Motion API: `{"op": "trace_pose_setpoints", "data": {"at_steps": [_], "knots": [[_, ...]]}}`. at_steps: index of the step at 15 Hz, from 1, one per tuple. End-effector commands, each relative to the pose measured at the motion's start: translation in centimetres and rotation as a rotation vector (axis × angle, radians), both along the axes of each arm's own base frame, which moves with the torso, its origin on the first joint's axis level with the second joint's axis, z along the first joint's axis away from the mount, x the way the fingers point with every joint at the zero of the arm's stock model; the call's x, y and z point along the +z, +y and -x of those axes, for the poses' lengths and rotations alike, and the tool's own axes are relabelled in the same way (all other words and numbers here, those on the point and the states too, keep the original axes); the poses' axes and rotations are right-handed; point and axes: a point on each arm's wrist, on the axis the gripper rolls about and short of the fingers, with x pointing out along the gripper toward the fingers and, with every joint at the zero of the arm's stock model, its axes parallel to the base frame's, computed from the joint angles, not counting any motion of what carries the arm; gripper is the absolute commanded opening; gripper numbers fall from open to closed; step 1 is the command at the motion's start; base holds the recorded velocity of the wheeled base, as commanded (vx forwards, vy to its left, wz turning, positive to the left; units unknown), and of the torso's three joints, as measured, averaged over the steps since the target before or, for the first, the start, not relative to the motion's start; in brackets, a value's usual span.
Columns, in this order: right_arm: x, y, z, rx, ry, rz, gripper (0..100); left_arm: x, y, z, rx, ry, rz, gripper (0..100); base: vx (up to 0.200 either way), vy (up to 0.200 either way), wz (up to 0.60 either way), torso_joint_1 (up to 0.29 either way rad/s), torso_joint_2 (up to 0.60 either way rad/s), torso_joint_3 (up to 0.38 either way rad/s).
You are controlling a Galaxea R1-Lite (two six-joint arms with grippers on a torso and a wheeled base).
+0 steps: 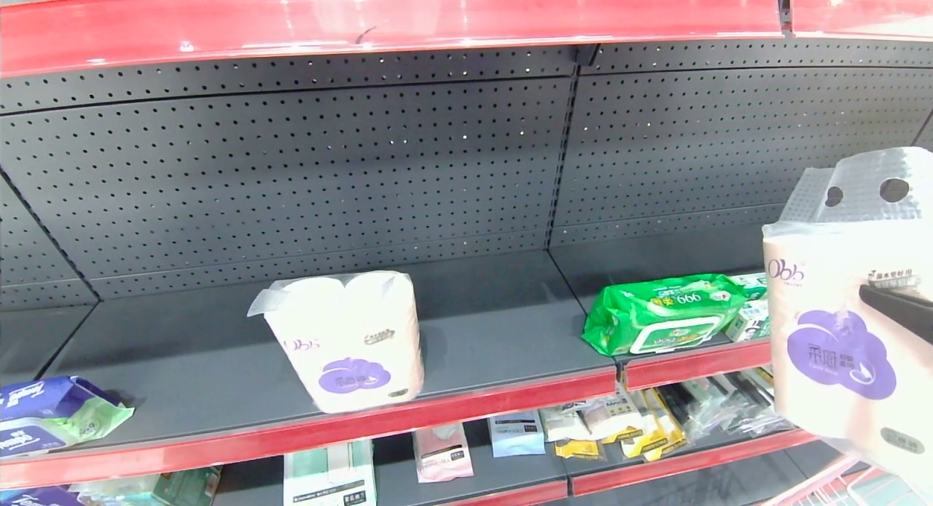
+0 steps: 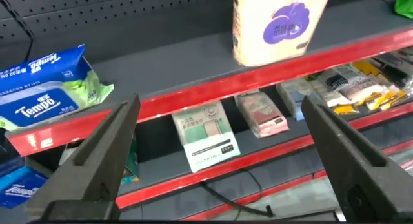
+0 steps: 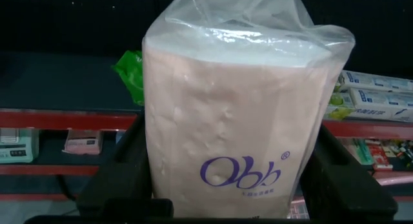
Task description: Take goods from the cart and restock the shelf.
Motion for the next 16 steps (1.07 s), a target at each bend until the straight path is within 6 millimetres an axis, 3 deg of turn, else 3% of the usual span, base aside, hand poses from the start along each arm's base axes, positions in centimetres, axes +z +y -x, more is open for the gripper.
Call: {"op": "trace_pose_setpoints", "data": {"at_steps": [1,9,11,13,16], "knots": [[0.0,0.0,0.1,0.000,-0.002,0.001,0,-0.1,0.0,0.0,0.000,0.003,0.000,100,0.000,0.000,0.60,-0.002,-0.01,0.002],[0.2,0.0,0.1,0.000,-0.012,0.003,0,0.0,0.0,0.0,0.000,0.001,-0.002,100,0.000,0.000,0.60,0.071,-0.14,-0.076],[0.2,0.1,-0.2,0.008,-0.003,0.003,0,0.0,0.0,0.0,-0.002,0.000,-0.001,100,0.000,0.000,0.00,0.040,-0.08,-0.033],[-0.2,0.1,-1.1,0.038,0.030,-0.006,0,-0.2,0.0,-0.1,-0.012,0.006,0.001,100,0.000,0.000,0.00,0.000,0.00,0.000],[-0.9,0.4,-4.1,0.163,0.073,-0.042,0,-0.4,-0.1,-0.1,-0.045,0.013,0.006,100,0.000,0.000,0.00,0.000,0.00,0.000]]}}
